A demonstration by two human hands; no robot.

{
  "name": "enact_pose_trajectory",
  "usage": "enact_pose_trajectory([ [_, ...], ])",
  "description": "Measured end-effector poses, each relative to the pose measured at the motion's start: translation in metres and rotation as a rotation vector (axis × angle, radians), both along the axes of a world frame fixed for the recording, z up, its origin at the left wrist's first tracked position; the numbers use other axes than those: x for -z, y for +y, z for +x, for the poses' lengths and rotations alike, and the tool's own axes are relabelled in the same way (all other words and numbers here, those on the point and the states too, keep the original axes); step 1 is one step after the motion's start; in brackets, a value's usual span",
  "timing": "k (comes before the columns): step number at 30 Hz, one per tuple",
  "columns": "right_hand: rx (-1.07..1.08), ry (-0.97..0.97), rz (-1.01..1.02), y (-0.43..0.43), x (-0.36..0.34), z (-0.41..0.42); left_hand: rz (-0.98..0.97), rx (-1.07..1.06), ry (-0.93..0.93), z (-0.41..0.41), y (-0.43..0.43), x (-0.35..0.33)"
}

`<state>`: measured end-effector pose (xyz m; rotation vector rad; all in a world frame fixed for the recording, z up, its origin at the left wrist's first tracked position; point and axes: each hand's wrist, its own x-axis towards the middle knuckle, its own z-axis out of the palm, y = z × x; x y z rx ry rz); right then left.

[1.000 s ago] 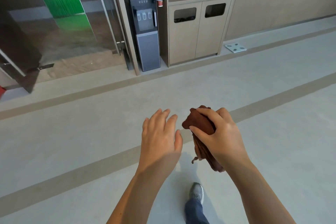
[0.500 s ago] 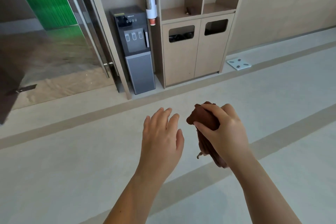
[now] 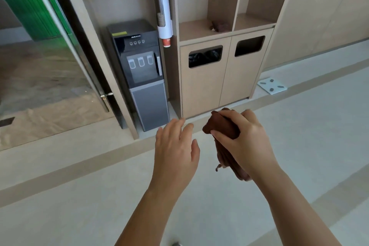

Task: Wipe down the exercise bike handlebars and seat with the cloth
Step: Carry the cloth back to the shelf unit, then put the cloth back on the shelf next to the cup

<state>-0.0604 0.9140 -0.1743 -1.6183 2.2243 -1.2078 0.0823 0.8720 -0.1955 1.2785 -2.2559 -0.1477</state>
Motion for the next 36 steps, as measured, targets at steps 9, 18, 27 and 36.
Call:
enact_pose_trajectory([
  [9,-0.012,-0.013,-0.031,-0.186,-0.009,-0.084,-0.094,0.037,0.041,-0.088,-0.189,-0.015],
  [18,-0.239,0.060,-0.055,-0.364,-0.042,-0.157,-0.145,-0.180,0.084,-0.155,-0.331,-0.036],
  [27,-0.420,0.090,-0.084,-0.500,-0.070,-0.140,-0.216,-0.316,0.119,-0.133,-0.450,-0.063],
  [36,-0.470,0.049,-0.200,-0.644,-0.104,-0.048,-0.332,-0.310,0.139,-0.036,-0.589,-0.106],
])
